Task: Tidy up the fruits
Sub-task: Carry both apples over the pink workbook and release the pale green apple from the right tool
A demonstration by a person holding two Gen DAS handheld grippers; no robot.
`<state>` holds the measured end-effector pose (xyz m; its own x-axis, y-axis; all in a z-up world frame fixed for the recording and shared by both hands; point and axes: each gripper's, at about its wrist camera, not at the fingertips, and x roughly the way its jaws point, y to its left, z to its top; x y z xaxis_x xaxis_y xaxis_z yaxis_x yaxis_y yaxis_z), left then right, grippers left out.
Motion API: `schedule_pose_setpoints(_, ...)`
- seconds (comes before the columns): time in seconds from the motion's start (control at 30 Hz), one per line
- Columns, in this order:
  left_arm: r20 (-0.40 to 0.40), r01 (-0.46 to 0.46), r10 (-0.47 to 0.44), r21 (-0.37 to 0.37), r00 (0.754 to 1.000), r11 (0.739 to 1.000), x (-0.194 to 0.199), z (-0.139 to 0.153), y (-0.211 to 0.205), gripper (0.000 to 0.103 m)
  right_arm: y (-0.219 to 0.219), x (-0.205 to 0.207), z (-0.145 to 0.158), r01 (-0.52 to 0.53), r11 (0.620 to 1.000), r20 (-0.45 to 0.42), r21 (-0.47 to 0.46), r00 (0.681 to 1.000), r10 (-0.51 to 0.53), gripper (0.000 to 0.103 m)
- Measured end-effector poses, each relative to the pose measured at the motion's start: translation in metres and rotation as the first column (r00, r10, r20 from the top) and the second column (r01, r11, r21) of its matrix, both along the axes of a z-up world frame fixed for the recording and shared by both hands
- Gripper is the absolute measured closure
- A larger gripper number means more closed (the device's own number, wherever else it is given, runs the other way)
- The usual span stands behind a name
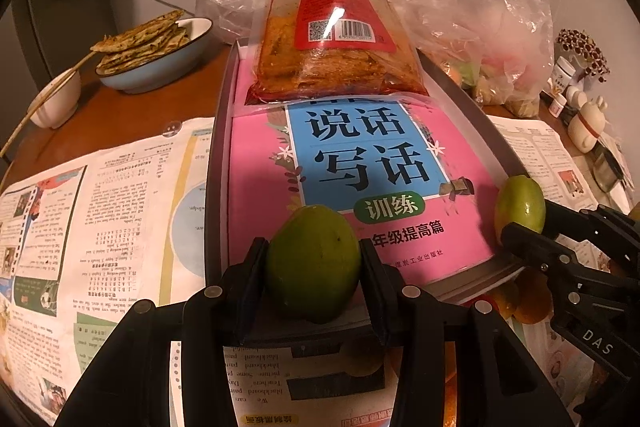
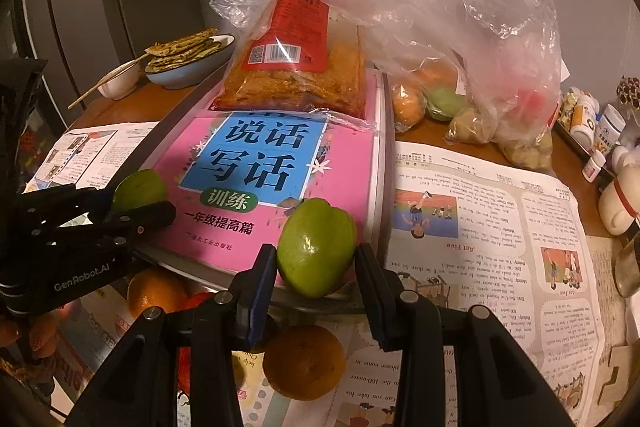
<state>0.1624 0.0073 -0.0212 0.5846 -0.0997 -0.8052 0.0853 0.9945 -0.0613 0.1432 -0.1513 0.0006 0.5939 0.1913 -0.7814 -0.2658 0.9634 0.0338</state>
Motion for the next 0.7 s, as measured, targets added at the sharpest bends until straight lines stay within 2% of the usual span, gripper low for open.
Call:
schedule_pose_setpoints(0.4, -0.017, 0.033, -0.033, 0.015, 0.999, 0.999, -0.0001, 0.0010, -0.0008, 0.057, -0.0031, -0.0011, 0.0005, 0.001, 1.000, -0.014, 0.023, 1.000, -0.001, 0.063)
schedule_pose_setpoints(0.7, -0.027, 0.013, -0.013, 0.001, 1.000, 1.000, -0.0035, 0.0021, 0.0023, 0.055, -0.0072, -0.0050, 0.0023, -0.013, 0.998, -0.011, 0.053, 1.000, 0.014, 0.063)
